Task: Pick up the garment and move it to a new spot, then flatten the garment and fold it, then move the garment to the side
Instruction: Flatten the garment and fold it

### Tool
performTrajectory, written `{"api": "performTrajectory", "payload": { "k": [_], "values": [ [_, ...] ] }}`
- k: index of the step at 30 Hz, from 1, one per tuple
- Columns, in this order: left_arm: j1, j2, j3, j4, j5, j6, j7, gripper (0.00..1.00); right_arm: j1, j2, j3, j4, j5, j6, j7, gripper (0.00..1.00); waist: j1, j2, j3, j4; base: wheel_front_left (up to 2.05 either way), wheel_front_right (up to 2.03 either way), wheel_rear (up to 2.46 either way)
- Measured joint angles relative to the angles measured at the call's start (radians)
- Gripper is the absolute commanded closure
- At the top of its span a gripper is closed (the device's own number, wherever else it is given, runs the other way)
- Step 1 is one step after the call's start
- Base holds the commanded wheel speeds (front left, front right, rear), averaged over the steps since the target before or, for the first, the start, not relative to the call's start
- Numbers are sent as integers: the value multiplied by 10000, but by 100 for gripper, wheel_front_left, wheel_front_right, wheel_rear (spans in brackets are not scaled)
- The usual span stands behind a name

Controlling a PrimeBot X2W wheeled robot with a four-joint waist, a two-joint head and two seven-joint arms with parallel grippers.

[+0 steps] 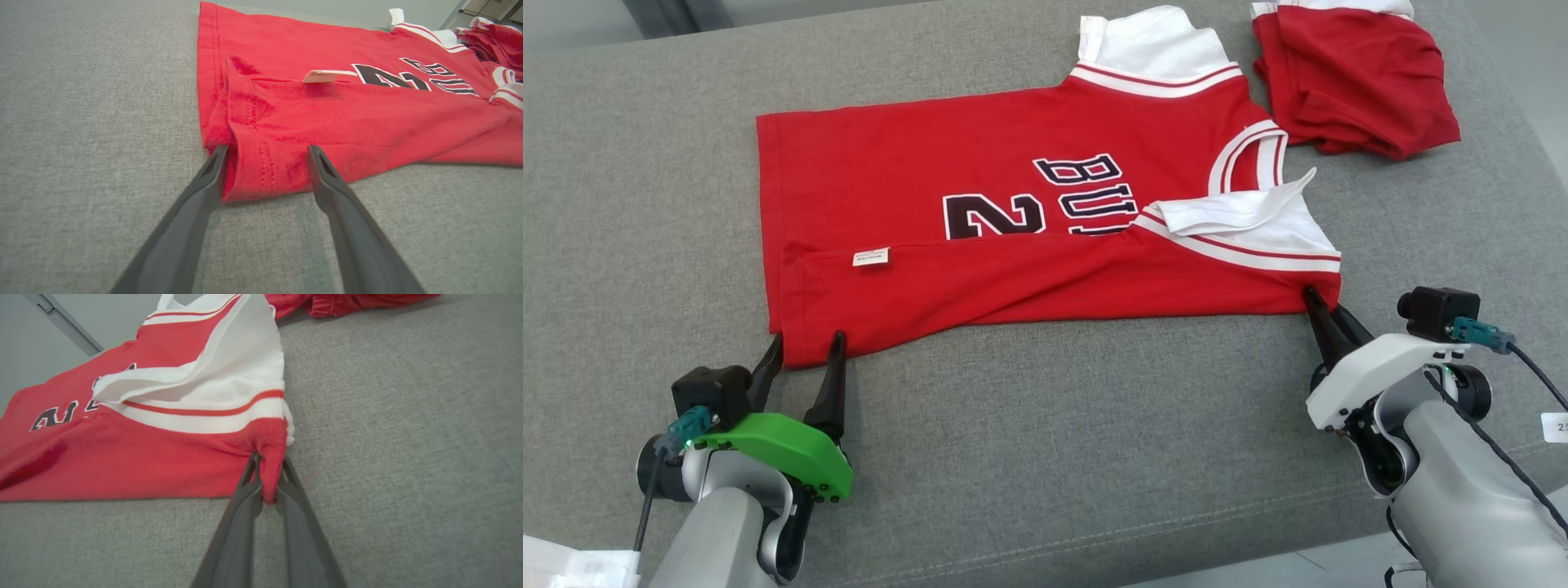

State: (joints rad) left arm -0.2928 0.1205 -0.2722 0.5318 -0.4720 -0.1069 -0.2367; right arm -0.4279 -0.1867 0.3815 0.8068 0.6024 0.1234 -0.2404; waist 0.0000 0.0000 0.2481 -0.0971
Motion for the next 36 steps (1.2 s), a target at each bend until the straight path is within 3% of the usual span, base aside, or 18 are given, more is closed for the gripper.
{"api": "performTrajectory", "payload": {
  "k": [1, 2, 3, 4, 24, 36],
  "values": [
    [-39, -13, -13, 36, -2, -2, -2, 53, -9, 2, 0, 15, 0, 0, -13, 100, 0, 0, -2, -8, 0, 0, 0],
    [-60, -13, -15, 71, -17, -29, -2, 70, -23, 4, 2, 33, 2, 0, -13, 100, 0, 0, -6, -15, 0, 0, 0],
    [-74, -12, -19, 96, -40, -29, -4, 95, -36, 8, 6, 46, 2, 0, -13, 100, 0, 0, -10, -20, 0, 0, 0],
    [-93, -12, -21, 109, -69, -29, -4, 100, -49, 10, 8, 63, 4, 2, -15, 100, 0, 0, -15, -24, 0, 0, 0],
    [-261, 100, -8, 349, -171, -134, -63, 100, -124, -146, 176, 226, 169, 12, -56, 100, 0, 0, -531, 230, 0, 0, 0],
    [53, 366, -100, 201, -174, -163, -65, 100, 454, -533, 500, -384, 497, 12, -69, 100, 0, 0, -868, 371, 0, 0, 0]
  ]
}}
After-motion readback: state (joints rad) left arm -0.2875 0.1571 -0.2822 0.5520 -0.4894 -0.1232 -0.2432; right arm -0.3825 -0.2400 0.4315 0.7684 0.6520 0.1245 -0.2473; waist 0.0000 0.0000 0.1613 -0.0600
